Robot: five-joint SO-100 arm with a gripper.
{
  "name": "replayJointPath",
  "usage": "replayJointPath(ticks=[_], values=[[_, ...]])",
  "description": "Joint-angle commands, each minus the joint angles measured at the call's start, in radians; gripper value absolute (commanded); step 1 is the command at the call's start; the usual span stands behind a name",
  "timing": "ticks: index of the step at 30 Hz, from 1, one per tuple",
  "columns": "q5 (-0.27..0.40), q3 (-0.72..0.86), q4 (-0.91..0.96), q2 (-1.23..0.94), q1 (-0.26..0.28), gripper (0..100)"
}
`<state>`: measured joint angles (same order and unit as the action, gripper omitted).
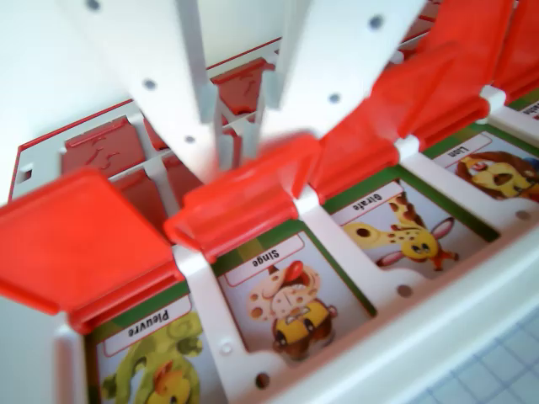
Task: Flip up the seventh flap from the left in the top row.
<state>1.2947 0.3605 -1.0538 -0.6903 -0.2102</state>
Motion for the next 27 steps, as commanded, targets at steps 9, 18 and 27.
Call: replayJointPath(ticks=[9,18,27], values=[[0.002,-0.074,0.035,-0.04,-0.052,0],[-0.035,-0.066,0.06,-0.041,-0.034,0],[-0.114,-0.071,0.14,-0.046,-0.012,0]])
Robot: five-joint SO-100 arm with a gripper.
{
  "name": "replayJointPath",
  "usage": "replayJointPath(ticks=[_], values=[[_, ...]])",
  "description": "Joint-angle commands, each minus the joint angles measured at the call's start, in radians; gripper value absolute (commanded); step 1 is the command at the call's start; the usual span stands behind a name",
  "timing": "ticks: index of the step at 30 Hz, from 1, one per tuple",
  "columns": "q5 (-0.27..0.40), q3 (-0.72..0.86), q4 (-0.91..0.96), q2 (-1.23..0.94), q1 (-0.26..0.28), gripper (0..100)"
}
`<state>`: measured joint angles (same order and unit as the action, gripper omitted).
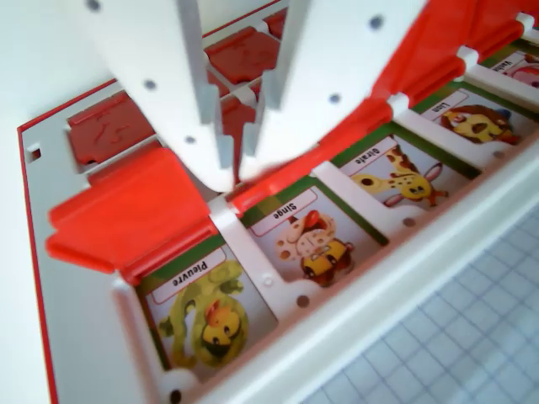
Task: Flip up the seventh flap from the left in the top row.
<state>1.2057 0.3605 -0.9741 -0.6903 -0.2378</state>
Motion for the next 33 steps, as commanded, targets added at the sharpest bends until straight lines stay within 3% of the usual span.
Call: replayJointPath(ticks=[1,6,10,14,19,22,26,33], values=[[-0.044,-0.071,0.089,-0.049,0.015,0],[-0.23,-0.057,0.407,-0.109,-0.009,0],[-0.247,-0.055,0.52,-0.176,-0.005,0],[-0.138,-0.072,0.44,-0.268,0.023,0],[0.095,-0.078,0.089,-0.476,0.083,0],[0.175,-0.054,-0.069,-0.612,0.107,0],[0.244,-0.046,-0.311,-0.773,0.144,0],[0.288,0.003,-0.581,-0.991,0.173,0]])
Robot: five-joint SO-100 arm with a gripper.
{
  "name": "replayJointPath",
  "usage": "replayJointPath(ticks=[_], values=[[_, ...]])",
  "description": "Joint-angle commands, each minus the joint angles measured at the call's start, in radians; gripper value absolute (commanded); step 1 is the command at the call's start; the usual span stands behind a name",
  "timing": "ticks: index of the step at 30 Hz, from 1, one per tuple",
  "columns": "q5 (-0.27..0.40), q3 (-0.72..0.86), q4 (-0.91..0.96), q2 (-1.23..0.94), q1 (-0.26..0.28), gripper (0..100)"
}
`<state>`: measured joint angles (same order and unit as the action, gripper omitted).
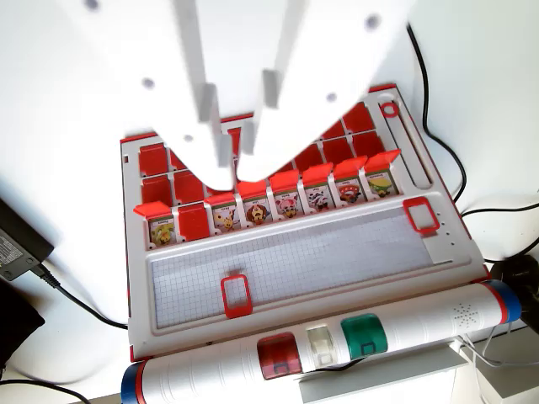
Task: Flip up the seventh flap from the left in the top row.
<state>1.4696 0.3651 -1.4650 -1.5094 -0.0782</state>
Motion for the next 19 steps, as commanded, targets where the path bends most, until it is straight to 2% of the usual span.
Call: replayJointPath(ticks=[1,9,19], values=[[0.026,0.014,-0.11,-0.198,0.015,0],[0.041,0.106,-0.192,-0.334,0.002,0],[0.044,0.137,-0.193,-0.374,-0.005,0]])
